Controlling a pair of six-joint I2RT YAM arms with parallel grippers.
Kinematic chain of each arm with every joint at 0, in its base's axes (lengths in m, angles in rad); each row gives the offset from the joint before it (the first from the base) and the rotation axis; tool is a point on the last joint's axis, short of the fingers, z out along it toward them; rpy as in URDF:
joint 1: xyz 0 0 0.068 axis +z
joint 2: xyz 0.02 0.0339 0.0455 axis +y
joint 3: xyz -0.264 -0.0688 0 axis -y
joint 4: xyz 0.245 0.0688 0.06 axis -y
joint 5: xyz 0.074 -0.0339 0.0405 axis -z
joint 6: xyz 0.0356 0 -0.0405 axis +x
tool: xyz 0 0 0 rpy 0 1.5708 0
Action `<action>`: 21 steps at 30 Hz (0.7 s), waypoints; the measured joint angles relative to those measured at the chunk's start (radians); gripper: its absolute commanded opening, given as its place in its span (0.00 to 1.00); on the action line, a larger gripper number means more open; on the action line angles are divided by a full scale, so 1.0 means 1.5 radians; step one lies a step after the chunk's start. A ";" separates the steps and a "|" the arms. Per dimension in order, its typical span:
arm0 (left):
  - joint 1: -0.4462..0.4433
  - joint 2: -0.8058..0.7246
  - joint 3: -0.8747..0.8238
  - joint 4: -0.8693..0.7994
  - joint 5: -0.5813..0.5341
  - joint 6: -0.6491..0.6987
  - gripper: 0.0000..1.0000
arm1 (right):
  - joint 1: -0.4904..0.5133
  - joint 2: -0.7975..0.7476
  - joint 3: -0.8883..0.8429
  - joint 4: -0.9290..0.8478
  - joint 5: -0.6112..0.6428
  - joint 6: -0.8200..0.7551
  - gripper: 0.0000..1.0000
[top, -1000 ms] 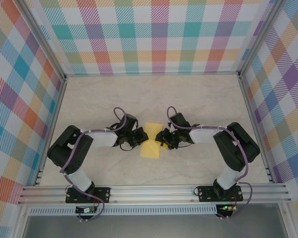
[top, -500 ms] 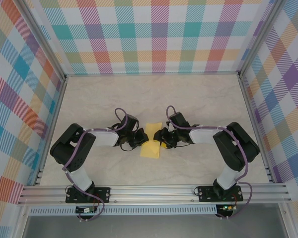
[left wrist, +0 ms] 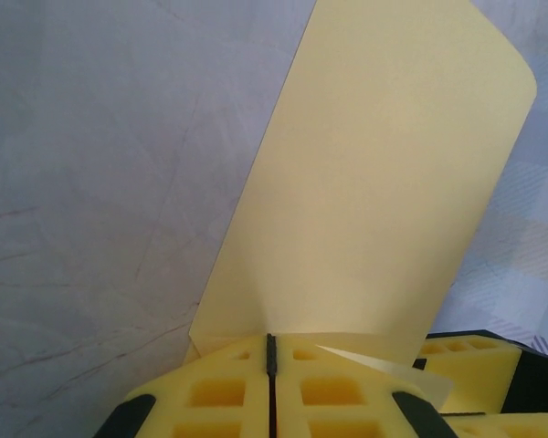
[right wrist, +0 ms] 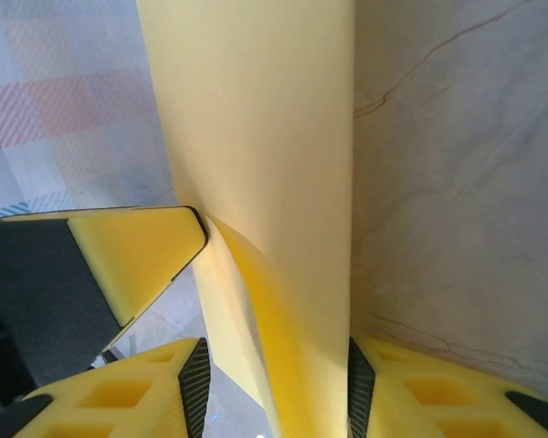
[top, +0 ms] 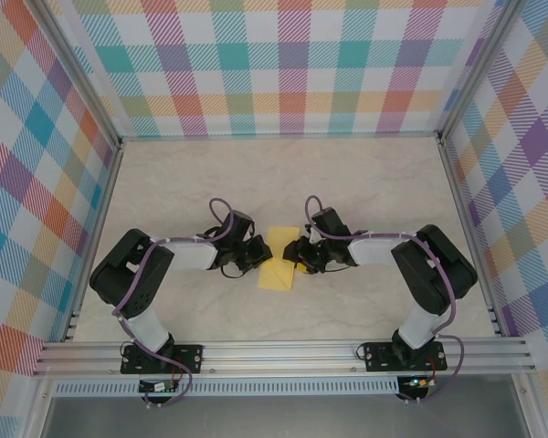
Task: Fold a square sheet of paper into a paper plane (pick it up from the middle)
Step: Turn over the paper at the center of the table.
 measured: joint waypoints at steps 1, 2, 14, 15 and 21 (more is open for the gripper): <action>0.000 -0.003 -0.001 -0.001 -0.003 0.000 0.08 | 0.000 0.000 -0.002 0.001 -0.002 -0.005 0.42; 0.000 -0.005 -0.003 -0.001 -0.005 0.000 0.08 | 0.000 0.001 -0.003 0.001 -0.004 -0.009 0.41; 0.000 -0.014 -0.004 -0.010 -0.017 -0.003 0.08 | 0.000 0.026 -0.007 0.051 -0.032 -0.028 0.34; 0.000 -0.018 -0.004 -0.014 -0.018 -0.003 0.08 | 0.001 0.031 -0.007 0.056 -0.035 -0.030 0.34; 0.000 -0.078 -0.020 -0.032 -0.053 -0.002 0.09 | 0.008 0.036 -0.007 0.069 -0.044 -0.034 0.25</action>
